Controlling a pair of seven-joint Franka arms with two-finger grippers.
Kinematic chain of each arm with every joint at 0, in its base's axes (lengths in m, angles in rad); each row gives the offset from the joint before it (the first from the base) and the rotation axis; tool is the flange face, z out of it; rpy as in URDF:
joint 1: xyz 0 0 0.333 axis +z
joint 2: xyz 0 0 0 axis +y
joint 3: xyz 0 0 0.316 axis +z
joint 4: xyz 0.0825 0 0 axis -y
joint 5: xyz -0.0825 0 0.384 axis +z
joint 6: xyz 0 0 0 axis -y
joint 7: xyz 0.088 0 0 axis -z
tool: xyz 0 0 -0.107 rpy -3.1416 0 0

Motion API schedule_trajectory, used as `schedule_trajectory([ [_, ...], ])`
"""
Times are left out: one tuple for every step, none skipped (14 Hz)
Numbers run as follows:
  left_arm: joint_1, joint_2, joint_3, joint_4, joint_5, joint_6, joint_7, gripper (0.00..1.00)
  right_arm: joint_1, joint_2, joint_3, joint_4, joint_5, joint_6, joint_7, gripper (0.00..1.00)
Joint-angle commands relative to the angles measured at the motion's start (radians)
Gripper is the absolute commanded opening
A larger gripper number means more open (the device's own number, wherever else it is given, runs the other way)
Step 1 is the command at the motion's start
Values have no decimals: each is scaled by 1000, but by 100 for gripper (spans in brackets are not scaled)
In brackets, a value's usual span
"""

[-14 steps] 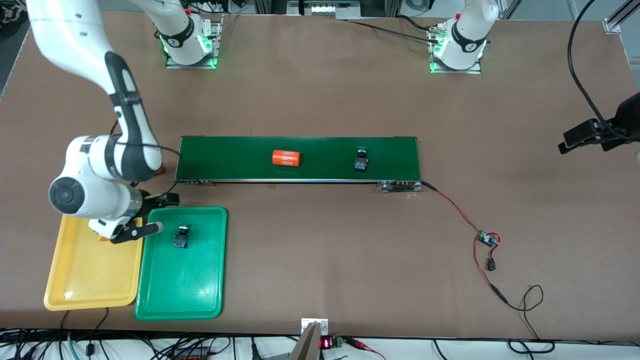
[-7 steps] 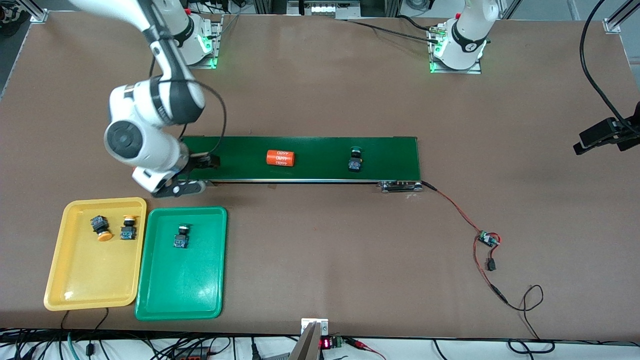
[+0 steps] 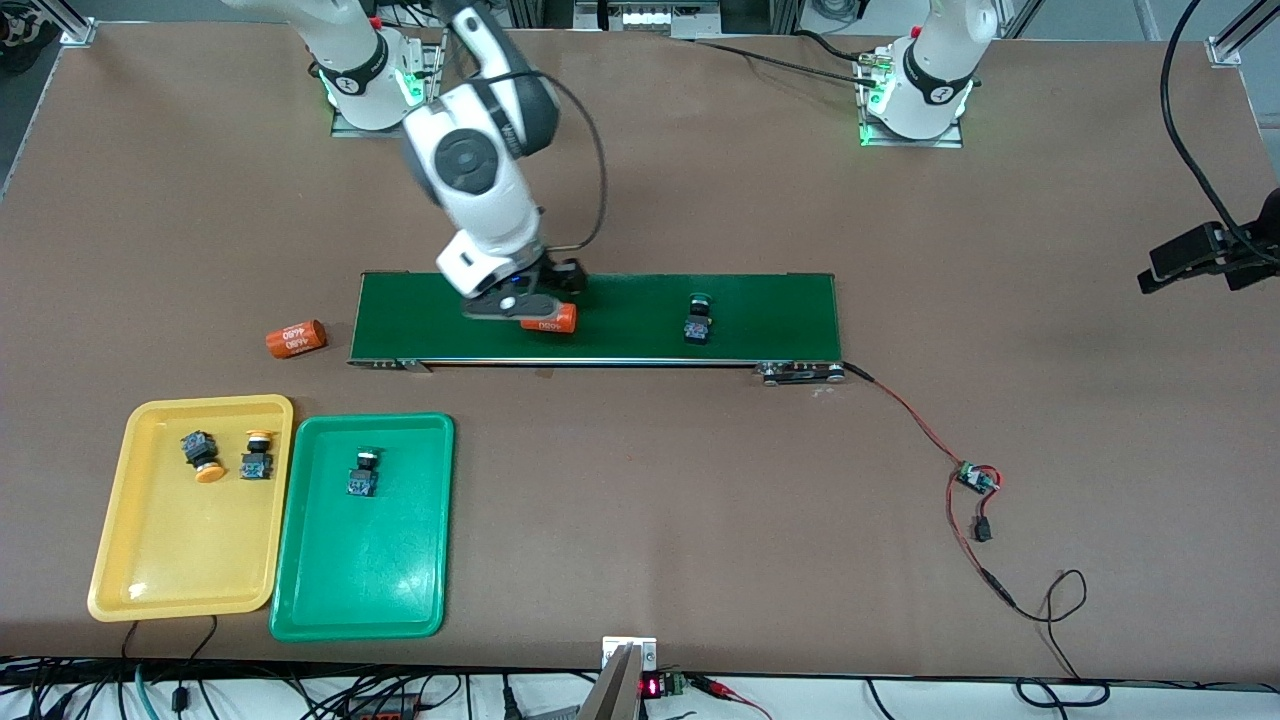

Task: Sort buttons by color to trays

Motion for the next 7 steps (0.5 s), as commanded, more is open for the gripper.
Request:
schedule_trajectory([
  [1, -6, -5, 14, 20, -23, 29, 100, 47, 36, -14, -2, 5, 76, 81, 100],
  [-2, -5, -5, 14, 20, -20, 28, 100, 62, 49, -15, 0, 5, 98, 110, 100],
  [-5, -5, -11, 11, 20, -5, 24, 100, 73, 56, -15, 5, 5, 113, 132, 100],
  [-5, -3, -14, 9, 20, 9, 20, 100, 84, 64, -15, 14, 5, 118, 153, 100],
  [-5, -5, -16, 8, 20, 9, 18, 100, 89, 72, -15, 24, 3, 118, 170, 100],
  [-5, -6, -16, 6, 20, 8, 18, 100, 89, 80, -15, 35, 3, 118, 184, 100],
  [-5, -6, -16, 6, 20, 8, 18, 100, 90, 80, -15, 43, 3, 118, 198, 100],
])
